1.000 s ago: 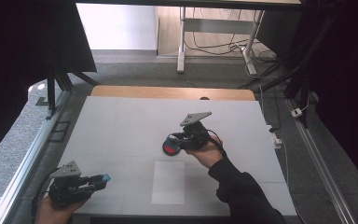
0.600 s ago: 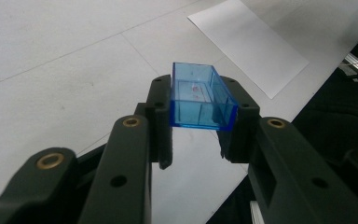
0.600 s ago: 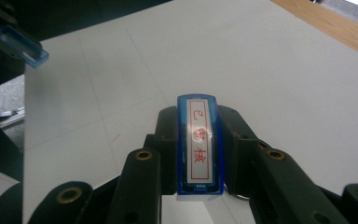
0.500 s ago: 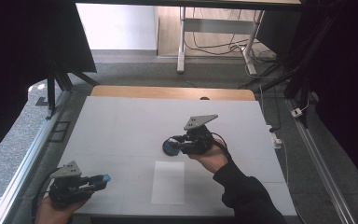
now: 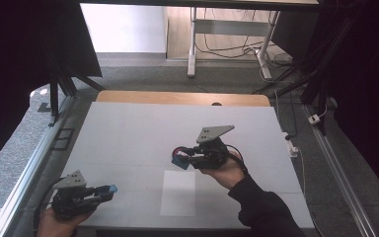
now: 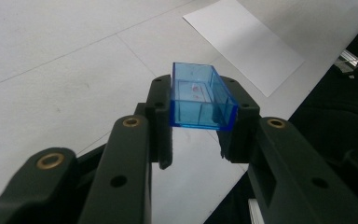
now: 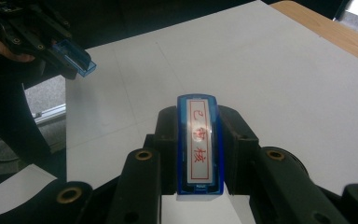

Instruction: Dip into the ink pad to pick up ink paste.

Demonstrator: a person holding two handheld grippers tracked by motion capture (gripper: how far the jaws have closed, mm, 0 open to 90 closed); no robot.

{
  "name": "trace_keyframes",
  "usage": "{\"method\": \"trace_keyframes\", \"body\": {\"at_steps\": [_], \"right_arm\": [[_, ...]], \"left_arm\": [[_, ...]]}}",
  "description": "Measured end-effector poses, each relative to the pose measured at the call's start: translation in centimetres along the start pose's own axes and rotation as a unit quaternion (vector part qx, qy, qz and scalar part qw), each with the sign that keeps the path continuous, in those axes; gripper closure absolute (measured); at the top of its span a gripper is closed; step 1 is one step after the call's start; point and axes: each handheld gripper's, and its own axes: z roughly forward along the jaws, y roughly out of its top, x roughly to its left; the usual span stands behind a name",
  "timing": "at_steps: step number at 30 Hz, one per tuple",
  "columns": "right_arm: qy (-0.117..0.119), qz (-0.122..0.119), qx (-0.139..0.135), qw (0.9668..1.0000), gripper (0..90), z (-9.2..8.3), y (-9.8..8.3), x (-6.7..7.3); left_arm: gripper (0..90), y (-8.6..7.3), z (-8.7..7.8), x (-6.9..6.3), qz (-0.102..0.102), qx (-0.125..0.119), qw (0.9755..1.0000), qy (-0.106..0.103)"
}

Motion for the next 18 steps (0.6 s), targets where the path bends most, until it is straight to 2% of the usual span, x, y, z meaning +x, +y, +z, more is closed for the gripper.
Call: {"method": "trace_keyframes", "body": {"at_steps": [8, 18], "right_arm": [[0.004, -0.006, 0.005, 1.0000, 71.3, 0.0, -0.2, 0.5], [0.006, -0.011, 0.023, 0.9996, 71.3, 1.0, -1.0, 1.0]], "left_arm": [[68.2, 0.0, 0.0, 0.0, 0.000, -0.001, 1.0000, -0.001], [68.1, 0.0, 0.0, 0.0, 0.001, -0.001, 1.0000, -0.001]]}}
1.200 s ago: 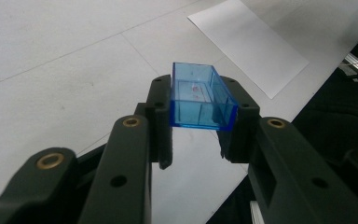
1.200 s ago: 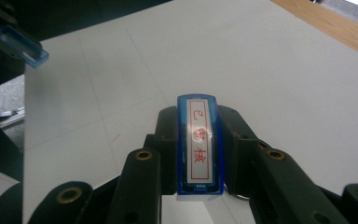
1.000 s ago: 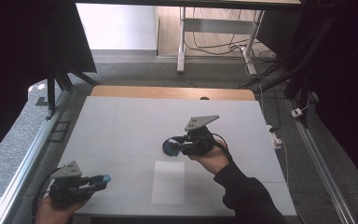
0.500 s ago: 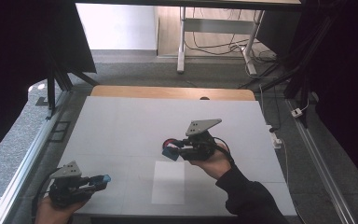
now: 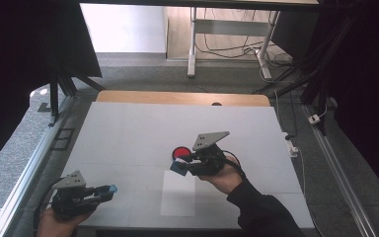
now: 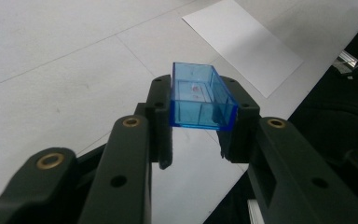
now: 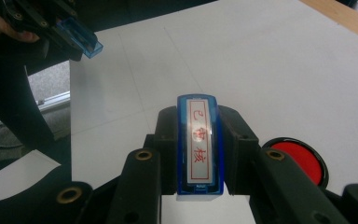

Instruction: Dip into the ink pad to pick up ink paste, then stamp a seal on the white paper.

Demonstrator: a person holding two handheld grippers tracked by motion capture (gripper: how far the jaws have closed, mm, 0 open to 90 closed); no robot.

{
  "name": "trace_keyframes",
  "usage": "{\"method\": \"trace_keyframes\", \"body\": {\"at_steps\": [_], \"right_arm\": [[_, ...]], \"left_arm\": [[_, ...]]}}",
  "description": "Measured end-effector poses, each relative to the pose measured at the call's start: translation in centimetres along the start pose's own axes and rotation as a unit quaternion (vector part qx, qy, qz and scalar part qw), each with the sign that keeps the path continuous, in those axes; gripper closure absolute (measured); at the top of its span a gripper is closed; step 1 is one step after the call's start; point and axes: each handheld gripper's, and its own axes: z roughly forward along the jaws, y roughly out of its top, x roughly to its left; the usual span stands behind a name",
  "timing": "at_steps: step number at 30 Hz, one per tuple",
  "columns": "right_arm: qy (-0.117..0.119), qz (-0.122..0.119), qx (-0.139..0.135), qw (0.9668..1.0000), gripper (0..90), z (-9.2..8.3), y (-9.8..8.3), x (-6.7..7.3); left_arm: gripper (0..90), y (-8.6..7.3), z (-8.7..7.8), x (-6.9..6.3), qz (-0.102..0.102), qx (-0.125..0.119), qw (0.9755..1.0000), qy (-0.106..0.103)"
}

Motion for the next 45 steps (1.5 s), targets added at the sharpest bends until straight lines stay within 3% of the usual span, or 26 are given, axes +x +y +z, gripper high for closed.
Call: {"method": "trace_keyframes", "body": {"at_steps": [15, 45], "right_arm": [[-0.007, -0.023, 0.036, 0.9991, 71.3, 1.9, -1.5, 0.3], [-0.021, -0.033, 0.087, 0.9955, 71.3, 4.5, -3.6, 0.1]], "left_arm": [[68.1, 0.0, 0.0, 0.1, 0.000, -0.001, 1.0000, -0.001], [68.1, 0.0, 0.0, 0.1, 0.001, 0.000, 1.0000, -0.001]]}}
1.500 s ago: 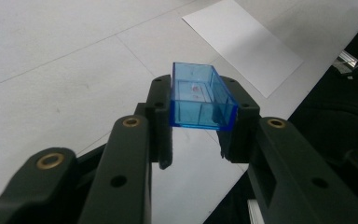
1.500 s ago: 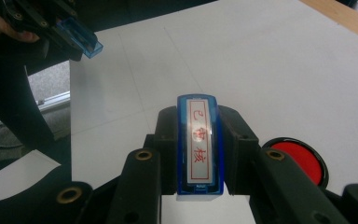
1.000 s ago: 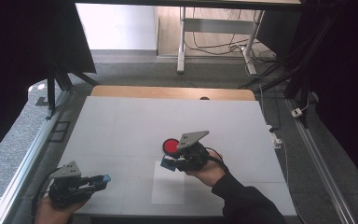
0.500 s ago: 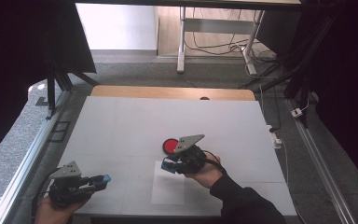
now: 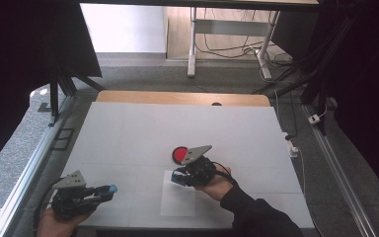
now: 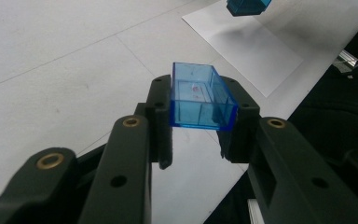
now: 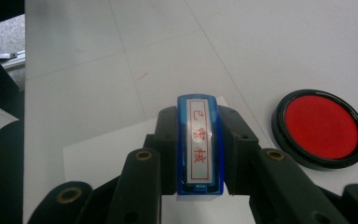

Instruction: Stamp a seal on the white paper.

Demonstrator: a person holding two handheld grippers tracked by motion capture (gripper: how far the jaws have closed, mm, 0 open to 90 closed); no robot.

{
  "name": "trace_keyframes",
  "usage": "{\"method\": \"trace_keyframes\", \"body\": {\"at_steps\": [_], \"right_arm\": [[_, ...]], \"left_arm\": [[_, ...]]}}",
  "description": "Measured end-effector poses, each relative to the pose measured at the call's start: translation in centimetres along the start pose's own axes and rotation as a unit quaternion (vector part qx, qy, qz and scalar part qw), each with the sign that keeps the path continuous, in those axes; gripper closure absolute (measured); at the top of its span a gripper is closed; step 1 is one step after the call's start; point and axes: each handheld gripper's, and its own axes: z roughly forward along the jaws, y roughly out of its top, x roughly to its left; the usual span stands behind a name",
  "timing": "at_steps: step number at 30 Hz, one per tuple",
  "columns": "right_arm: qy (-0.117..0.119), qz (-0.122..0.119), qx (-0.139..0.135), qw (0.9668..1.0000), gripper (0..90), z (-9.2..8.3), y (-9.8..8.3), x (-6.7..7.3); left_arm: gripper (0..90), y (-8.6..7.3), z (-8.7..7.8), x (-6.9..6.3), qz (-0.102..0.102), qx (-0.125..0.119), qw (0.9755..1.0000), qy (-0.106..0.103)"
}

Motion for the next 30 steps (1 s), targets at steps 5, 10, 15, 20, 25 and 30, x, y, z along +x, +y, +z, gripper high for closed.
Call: {"method": "trace_keyframes", "body": {"at_steps": [5, 10, 15, 20, 25, 30], "right_arm": [[-0.003, 0.000, 0.006, 1.0000, 71.3, 0.5, -0.3, 0.0], [-0.006, -0.004, 0.017, 0.9998, 71.4, 1.0, -0.5, -0.2], [-0.009, -0.006, 0.022, 0.9997, 71.4, 1.4, -0.7, -0.2], [-0.011, -0.010, 0.032, 0.9994, 71.4, 1.8, -1.0, -0.4], [-0.007, 0.004, 0.031, 0.9995, 71.5, 1.8, -1.2, -0.5], [-0.022, -0.012, 0.032, 0.9992, 71.6, 1.9, -1.1, 0.0]], "left_arm": [[68.2, 0.0, 0.0, 0.0, 0.000, 0.000, 1.0000, 0.000], [68.2, 0.0, 0.0, 0.0, 0.000, 0.000, 1.0000, 0.000], [68.2, 0.0, 0.0, 0.0, 0.000, 0.001, 1.0000, 0.000], [68.2, 0.0, 0.0, 0.0, 0.000, 0.001, 1.0000, 0.000], [68.2, 0.0, 0.0, 0.0, 0.000, 0.001, 1.0000, 0.001], [68.2, 0.0, 0.1, 0.0, -0.001, 0.003, 1.0000, 0.001]]}}
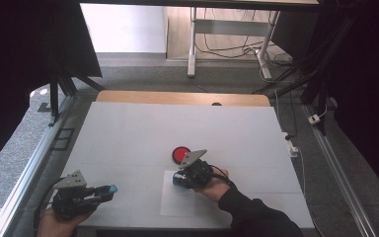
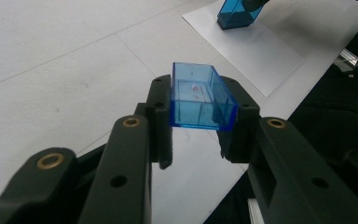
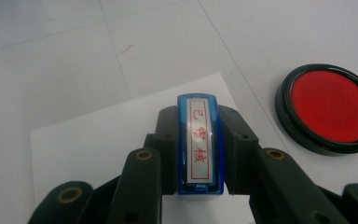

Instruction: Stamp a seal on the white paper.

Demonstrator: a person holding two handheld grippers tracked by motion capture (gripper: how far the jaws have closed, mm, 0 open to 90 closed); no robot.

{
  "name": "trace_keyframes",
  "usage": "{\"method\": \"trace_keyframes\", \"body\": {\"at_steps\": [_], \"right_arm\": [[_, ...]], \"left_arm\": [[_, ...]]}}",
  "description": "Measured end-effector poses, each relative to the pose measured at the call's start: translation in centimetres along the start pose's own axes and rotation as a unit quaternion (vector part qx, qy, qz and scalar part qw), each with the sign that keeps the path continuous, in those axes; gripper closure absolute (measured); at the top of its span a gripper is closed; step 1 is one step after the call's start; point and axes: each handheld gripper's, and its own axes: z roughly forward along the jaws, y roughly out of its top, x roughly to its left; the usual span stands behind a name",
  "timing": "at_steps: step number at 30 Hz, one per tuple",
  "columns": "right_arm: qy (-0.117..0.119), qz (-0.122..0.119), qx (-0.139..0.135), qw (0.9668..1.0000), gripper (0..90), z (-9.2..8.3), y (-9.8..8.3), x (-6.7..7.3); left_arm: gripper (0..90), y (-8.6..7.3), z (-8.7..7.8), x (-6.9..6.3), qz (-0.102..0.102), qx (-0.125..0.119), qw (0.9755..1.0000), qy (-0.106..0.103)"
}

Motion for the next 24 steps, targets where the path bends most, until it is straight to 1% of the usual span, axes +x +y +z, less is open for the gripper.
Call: {"method": "trace_keyframes", "body": {"at_steps": [1, 4, 5, 7, 13, 18, 21, 24], "right_arm": [[-0.005, -0.003, 0.003, 1.0000, 71.6, 0.0, 0.1, 0.2], [-0.020, -0.022, 0.007, 0.9995, 71.6, 0.0, 0.2, 0.8], [-0.020, -0.027, 0.007, 0.9994, 71.6, 0.0, 0.2, 0.8], [-0.019, -0.024, 0.007, 0.9995, 71.6, 0.0, 0.2, 0.8], [0.009, 0.011, -0.007, 0.9999, 71.6, 0.0, -0.3, -0.3], [0.035, 0.045, -0.017, 0.9982, 71.6, 0.0, -0.7, -1.3], [0.040, 0.052, -0.021, 0.9976, 71.6, 0.0, -0.7, -1.5], [0.035, 0.044, -0.018, 0.9982, 71.6, 0.0, -0.6, -1.3]], "left_arm": [[68.2, 0.0, 0.0, 0.0, 0.000, 0.000, 1.0000, 0.000], [68.2, 0.0, 0.0, 0.0, -0.001, 0.001, 1.0000, 0.000], [68.2, 0.0, 0.0, 0.0, -0.001, 0.000, 1.0000, -0.001], [68.2, 0.0, 0.0, 0.0, -0.001, 0.000, 1.0000, 0.000], [68.2, 0.0, 0.0, 0.0, -0.003, -0.001, 1.0000, 0.000], [68.2, 0.0, 0.0, 0.1, -0.004, -0.001, 1.0000, -0.001], [68.2, 0.0, 0.0, 0.1, -0.003, -0.001, 1.0000, -0.001], [68.2, 0.0, 0.0, 0.1, -0.003, -0.001, 1.0000, -0.001]]}}
